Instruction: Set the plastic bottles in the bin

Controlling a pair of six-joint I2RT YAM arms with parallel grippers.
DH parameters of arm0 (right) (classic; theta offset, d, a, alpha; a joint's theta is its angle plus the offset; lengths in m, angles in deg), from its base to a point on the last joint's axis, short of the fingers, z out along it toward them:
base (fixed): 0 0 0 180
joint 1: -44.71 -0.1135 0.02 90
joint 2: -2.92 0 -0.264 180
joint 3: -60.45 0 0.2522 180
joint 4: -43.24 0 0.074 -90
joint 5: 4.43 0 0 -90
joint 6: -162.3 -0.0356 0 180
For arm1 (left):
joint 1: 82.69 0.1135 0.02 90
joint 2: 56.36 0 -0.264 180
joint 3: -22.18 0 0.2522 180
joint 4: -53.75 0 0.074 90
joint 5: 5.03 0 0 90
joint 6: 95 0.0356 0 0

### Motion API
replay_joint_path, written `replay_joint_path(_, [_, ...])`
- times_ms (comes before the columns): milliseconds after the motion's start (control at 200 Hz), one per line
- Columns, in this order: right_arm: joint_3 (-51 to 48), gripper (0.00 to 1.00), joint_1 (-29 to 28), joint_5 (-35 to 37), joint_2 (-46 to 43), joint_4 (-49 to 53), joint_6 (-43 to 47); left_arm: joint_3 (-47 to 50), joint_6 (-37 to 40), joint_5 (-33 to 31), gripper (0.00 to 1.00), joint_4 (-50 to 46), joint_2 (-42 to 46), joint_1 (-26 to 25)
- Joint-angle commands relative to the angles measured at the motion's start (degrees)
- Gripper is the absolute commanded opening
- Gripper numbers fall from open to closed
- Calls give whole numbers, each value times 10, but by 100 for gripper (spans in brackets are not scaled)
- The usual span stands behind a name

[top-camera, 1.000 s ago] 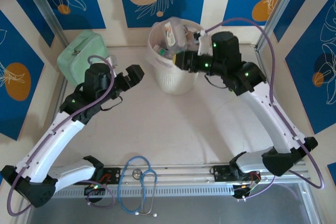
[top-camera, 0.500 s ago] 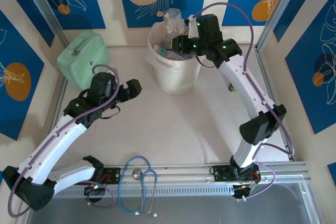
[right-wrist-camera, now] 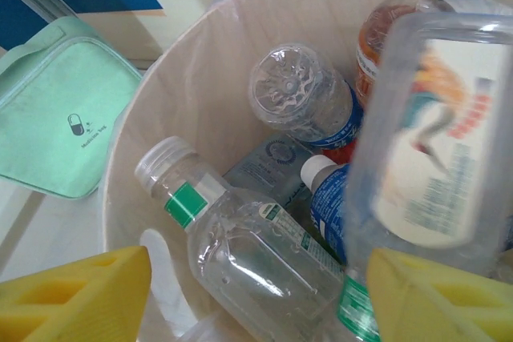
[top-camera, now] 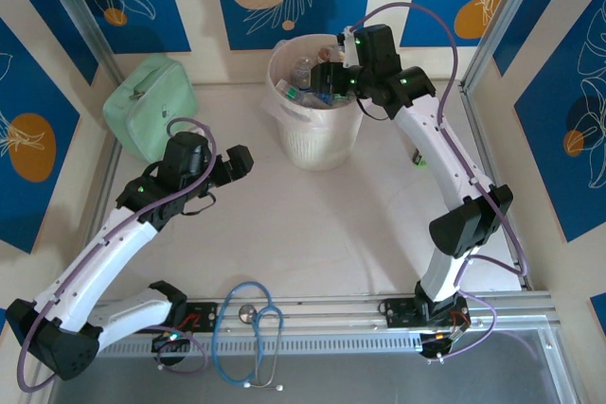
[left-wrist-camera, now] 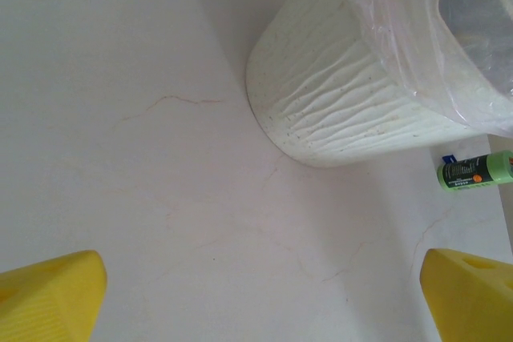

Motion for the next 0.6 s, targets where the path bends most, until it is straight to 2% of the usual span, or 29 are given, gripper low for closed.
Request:
replay_joint_path(0, [7,73,-2,13,-28,0,-2,4,19,-11,100,-9,6,8])
replay_joint_path(260, [0,72,1,26,-78,9,-6,0,24,-14,100,-9,6,11])
replay_joint_path(420, [42,57,13,17,-51,43,-6,3,27,-22,100,-9,9,11])
replay_joint_path(505, [20,54,10,11,-69,32,-14,6,36,-33,100,-13,14,11])
replay_joint_path(595, [-37,57,1,10,-116,10,-19,8,56,-63,100,-21,24,12])
